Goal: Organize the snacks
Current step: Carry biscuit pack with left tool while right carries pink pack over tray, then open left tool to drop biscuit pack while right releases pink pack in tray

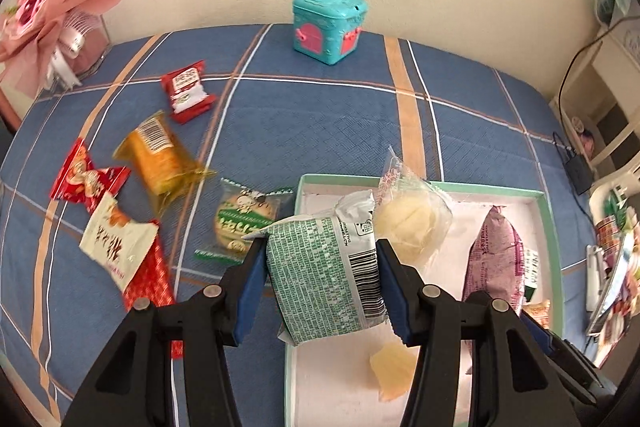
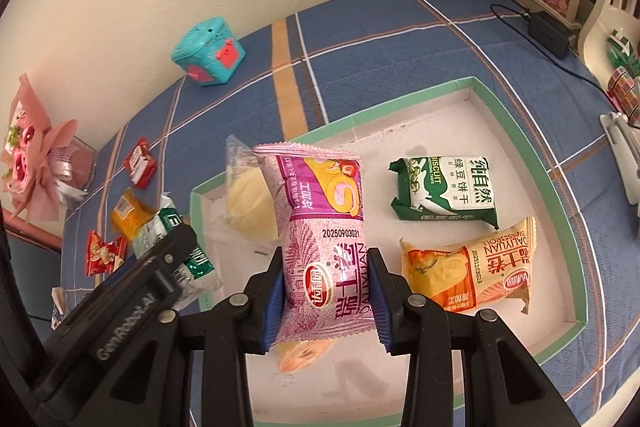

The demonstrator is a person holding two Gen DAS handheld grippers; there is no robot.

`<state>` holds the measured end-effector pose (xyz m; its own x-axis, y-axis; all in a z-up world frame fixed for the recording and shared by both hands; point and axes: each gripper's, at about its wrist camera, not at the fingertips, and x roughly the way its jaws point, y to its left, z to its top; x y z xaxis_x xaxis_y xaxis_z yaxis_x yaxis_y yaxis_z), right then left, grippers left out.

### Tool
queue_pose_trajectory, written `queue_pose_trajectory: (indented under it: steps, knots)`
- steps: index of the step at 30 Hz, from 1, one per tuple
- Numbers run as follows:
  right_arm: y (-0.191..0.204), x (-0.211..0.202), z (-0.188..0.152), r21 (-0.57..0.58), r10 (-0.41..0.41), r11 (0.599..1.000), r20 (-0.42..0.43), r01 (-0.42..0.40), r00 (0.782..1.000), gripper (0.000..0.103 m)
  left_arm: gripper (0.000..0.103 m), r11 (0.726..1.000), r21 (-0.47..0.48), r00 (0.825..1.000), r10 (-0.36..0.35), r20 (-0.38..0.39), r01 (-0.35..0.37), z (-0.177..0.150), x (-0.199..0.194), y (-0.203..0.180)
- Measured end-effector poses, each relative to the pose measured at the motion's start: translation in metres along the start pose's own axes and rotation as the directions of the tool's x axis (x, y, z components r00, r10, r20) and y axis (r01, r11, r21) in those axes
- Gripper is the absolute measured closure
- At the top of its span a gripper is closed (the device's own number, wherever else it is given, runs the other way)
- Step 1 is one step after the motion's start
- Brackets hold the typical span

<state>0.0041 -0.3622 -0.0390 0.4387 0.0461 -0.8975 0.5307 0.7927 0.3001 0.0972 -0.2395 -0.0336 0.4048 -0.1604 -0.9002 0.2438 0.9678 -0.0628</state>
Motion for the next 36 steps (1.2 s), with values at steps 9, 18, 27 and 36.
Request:
queue_pose_trajectory:
  steps: [9,18,27,36]
  knots:
    - [-0.01,0.02,0.01,0.026,-0.036,0.999,-0.031,0.037,0.999,0.063,0.048,1.0,0.024,0.999,0.01,-0.032,-0.009,0.004,0.024,-0.008]
    - [-0.015,0.024,0.008,0.021,-0.087,0.996,-0.06,0.088,0.994,0.063,0.048,0.999,0.02,0.995,-0.032,-0.094,0.034,-0.002,0.033,-0.012]
    - [-0.012,0.025,0.008,0.001,-0.117,0.993,-0.074,0.117,0.99,0.062,0.048,0.998,-0.01,0.989,-0.068,-0.135,0.067,-0.003,0.041,-0.01]
    - [-0.01,0.01,0.009,-0.003,-0.132,0.991,-0.053,0.132,0.99,0.059,0.045,0.992,-0.061,0.977,-0.122,-0.174,0.113,-0.001,0.037,0.001]
